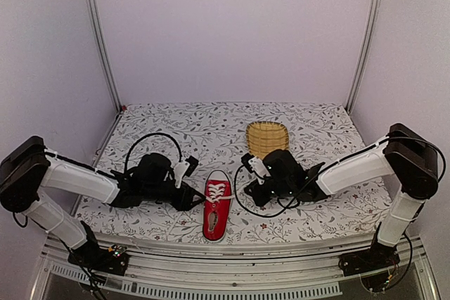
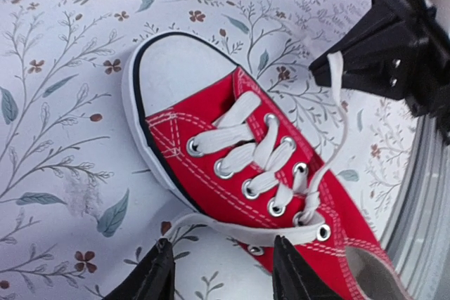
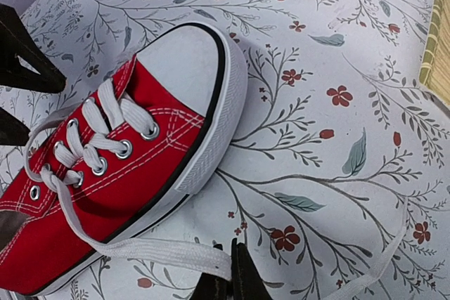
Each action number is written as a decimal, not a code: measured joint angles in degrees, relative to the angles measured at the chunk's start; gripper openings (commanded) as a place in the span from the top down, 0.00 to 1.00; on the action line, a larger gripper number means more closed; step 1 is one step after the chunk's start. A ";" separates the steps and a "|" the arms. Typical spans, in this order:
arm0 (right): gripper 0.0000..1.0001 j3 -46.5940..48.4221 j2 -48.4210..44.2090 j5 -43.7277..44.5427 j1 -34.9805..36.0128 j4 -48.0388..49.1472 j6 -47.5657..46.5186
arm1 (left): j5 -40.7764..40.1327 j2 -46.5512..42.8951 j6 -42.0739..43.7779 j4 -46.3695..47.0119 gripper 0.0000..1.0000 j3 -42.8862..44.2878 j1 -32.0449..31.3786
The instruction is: Tie the shoes
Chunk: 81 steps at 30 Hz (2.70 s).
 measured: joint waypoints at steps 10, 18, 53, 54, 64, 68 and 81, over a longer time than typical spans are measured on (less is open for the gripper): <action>0.98 -0.13 -0.63 -0.72 0.00 -0.52 2.12 | -5.68 5.90 12.00 -2.03 0.68 0.44 0.37; 0.98 -0.46 -1.86 -0.76 0.00 -0.74 3.39 | -10.34 10.27 15.52 -0.52 0.73 2.95 0.44; 0.98 16.55 3.65 -6.56 0.20 0.72 7.82 | -7.32 -8.81 -5.25 15.02 1.00 -10.12 -4.37; 0.98 18.16 5.42 -7.43 0.46 1.42 8.02 | -7.45 -8.98 -5.62 15.41 1.00 -10.29 -4.98; 0.49 24.13 12.87 -14.49 3.93 2.05 7.98 | -10.88 -9.53 -8.04 17.66 1.00 -11.34 -9.25; 0.39 23.45 11.91 -14.27 3.48 1.01 7.13 | -12.24 -9.53 -8.52 17.68 1.00 -11.34 -9.90; 0.39 7.28 2.23 -13.31 -2.80 -2.64 4.09 | -15.32 -9.53 -10.40 17.57 1.00 -11.39 -10.40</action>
